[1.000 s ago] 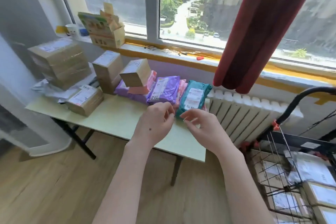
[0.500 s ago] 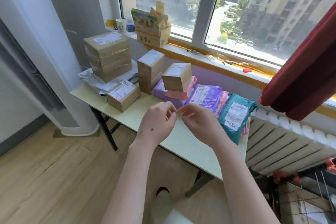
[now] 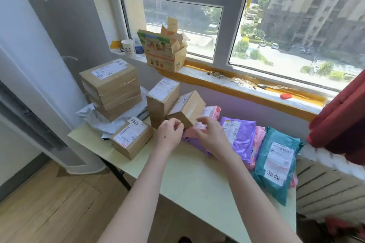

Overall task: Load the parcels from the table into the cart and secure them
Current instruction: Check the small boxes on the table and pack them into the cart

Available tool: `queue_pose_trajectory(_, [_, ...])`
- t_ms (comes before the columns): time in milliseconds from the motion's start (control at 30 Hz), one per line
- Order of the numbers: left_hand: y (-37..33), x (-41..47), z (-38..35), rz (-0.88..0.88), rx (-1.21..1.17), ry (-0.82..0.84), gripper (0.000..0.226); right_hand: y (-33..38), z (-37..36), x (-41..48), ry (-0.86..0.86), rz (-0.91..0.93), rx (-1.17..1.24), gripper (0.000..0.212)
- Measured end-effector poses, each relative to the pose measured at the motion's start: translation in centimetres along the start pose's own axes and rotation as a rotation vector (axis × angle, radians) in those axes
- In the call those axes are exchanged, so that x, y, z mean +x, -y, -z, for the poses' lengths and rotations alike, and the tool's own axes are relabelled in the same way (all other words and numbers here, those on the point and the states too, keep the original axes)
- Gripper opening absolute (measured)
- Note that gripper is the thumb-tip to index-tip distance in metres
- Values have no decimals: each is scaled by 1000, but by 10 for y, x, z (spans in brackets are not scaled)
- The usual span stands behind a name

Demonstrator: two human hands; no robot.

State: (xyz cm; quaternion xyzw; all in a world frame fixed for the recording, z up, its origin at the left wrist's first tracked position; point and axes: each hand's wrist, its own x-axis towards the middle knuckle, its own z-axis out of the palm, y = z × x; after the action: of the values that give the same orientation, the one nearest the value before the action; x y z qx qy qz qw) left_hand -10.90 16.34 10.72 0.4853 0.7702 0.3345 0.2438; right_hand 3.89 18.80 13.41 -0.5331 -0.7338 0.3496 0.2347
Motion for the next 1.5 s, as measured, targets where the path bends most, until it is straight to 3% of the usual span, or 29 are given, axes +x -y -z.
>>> queue_pose_trajectory(133, [24,56,-17,166,-68,59,46,-14,-24,57,31,-170,45,52])
queue_pose_trajectory(367, [53,99,-32,294,-203,106,48,-19,-57,116,-13,-433,205,71])
queue_pose_trajectory(533, [57,115,-37,373,-380,100,49,-21,-74,140,-115,-606,199,73])
queue_pose_trajectory(767, [60,121,-54,487,-514,146,43,-21,-82,149,-160,-740,472,72])
queue_pose_trajectory(900, [64,120,-54,535,-574,159,51,-19,-78,151,-174,-762,412,72])
queue_pose_trajectory(1133, [73,120,-49,511,-678,176,21,-8,-67,132,-226,-737,297,58])
queue_pose_trajectory(1333, [76,116,-38,355,-705,301,18,-9,-59,108,-370,-771,408,74])
queue_pose_trajectory(1400, [77,114,-35,326,-733,371,18,-13,-55,99,-420,-782,487,62])
queue_pose_trajectory(1500, [71,113,-30,287,-818,477,13,-17,-49,82,-497,-761,613,28])
